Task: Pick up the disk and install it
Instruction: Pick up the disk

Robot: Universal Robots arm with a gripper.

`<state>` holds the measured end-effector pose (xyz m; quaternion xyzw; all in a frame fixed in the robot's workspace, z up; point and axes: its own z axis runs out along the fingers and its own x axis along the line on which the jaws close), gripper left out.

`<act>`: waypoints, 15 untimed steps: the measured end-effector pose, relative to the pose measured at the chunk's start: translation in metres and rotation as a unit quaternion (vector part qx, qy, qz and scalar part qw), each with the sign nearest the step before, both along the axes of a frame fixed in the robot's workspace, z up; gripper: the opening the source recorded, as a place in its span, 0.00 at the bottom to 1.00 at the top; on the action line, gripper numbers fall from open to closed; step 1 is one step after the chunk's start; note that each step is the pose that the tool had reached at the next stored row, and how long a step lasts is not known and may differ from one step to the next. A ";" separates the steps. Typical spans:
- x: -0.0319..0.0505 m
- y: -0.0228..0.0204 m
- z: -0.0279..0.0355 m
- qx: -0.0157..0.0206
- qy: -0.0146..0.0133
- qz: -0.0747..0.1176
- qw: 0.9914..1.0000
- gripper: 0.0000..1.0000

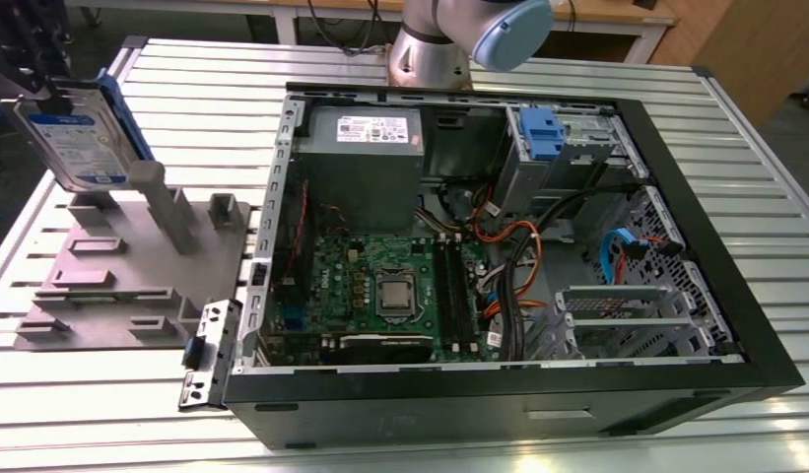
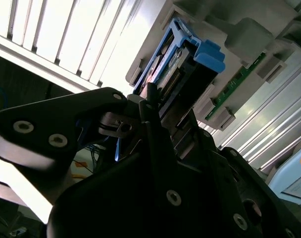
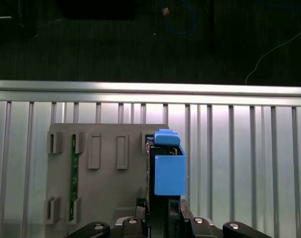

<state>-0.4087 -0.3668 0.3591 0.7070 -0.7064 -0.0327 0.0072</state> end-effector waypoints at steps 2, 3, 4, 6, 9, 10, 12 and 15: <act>0.0000 0.0000 0.0007 0.000 0.000 0.000 1.000 0.35; 0.0000 0.0000 0.0011 0.000 0.000 0.000 1.000 0.35; 0.0000 0.0000 0.0017 0.000 0.000 0.000 1.000 0.35; 0.0000 0.0000 0.0041 0.000 0.000 0.000 1.000 0.35; 0.0000 0.0000 0.0048 0.000 0.000 0.000 1.000 0.35; 0.0000 0.0000 0.0051 0.000 0.000 0.000 1.000 0.35; 0.0000 0.0000 0.0056 0.000 0.000 0.000 1.000 0.35; 0.0000 0.0000 0.0064 0.000 0.000 0.000 1.000 0.35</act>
